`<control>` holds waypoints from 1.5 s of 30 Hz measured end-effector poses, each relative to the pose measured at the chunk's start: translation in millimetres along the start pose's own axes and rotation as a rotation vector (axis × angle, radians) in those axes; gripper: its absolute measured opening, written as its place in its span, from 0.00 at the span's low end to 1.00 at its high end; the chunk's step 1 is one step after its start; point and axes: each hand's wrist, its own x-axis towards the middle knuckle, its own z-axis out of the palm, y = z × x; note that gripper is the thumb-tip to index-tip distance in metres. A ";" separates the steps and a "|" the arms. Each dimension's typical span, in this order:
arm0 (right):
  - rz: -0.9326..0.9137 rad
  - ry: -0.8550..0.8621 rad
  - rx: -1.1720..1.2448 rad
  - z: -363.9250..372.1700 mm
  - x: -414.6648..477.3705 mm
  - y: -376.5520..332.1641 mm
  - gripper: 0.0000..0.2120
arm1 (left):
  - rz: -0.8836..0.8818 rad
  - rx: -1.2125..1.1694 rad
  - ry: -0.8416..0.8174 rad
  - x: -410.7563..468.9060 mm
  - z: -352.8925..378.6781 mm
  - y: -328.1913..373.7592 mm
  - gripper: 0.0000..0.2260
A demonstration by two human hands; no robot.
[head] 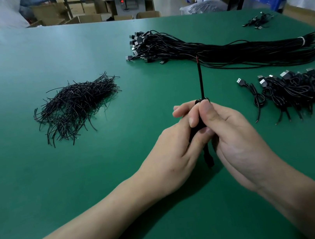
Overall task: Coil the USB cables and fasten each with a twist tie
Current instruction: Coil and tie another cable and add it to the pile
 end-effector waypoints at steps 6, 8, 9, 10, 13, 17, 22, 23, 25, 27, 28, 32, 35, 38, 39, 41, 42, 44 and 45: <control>0.015 0.009 -0.001 -3.3 0.6 -0.2 0.16 | -0.048 -0.078 0.024 0.9 -2.9 -0.8 0.09; 0.023 0.020 -0.025 -4.9 0.7 -1.1 0.16 | -0.061 -0.155 0.026 1.3 -3.0 -1.7 0.11; 0.027 0.022 -0.024 -6.4 1.4 -0.8 0.16 | -0.067 -0.183 0.028 1.4 -3.4 -2.7 0.11; 0.034 0.018 -0.019 -7.8 1.9 -0.1 0.16 | -0.071 -0.193 0.030 1.5 -3.7 -3.8 0.11; 0.059 -0.007 0.001 -12.6 4.3 3.7 0.16 | -0.081 -0.149 0.025 0.6 -3.5 -6.7 0.09; 0.111 -0.067 0.024 -24.8 8.8 7.7 0.17 | -0.070 0.069 0.069 2.5 -8.3 -7.9 0.08; 0.314 -0.319 0.274 -42.3 12.2 2.2 0.22 | -0.076 0.225 0.085 6.0 -16.7 -8.5 0.15; 0.329 -0.335 0.331 -43.6 12.2 1.0 0.23 | -0.059 0.246 0.091 6.6 -16.8 -6.8 0.16; 0.340 -0.337 0.408 -42.2 12.0 0.2 0.23 | -0.053 0.244 0.103 8.2 -18.2 -3.5 0.18; 0.327 -0.300 0.439 -36.9 11.1 2.7 0.22 | -0.060 0.211 0.135 8.4 -19.3 -2.9 0.18; 0.310 -0.268 0.422 -33.0 10.9 4.8 0.22 | -0.060 0.194 0.158 7.8 -19.5 -3.5 0.17; 0.211 -0.142 0.161 -12.6 5.6 13.9 0.22 | -0.107 0.164 0.223 3.3 -14.4 -7.1 0.12; 0.148 -0.143 -0.065 -2.2 -0.8 19.4 0.22 | -0.076 0.278 0.254 2.1 -11.8 -9.1 0.12; 0.150 -0.139 -0.013 -1.1 -1.1 17.4 0.26 | -0.055 0.340 0.289 3.3 -11.4 -9.4 0.12; 0.178 -0.147 0.060 -2.2 -0.9 14.5 0.27 | -0.088 0.301 0.323 4.7 -13.6 -10.3 0.13; 0.213 -0.211 0.177 -6.1 -2.3 9.0 0.25 | -0.197 0.199 0.427 8.8 -23.8 -16.8 0.15; 0.196 -0.246 0.174 -7.1 -3.7 6.3 0.24 | -0.239 0.184 0.471 10.3 -31.3 -20.6 0.15; 0.019 -0.222 -0.081 -8.0 -5.7 2.9 0.19 | -0.258 0.250 0.450 9.3 -41.9 -24.0 0.15; -0.140 -0.136 -0.319 -8.6 -4.7 1.0 0.16 | -0.231 0.355 0.382 7.7 -43.1 -24.2 0.15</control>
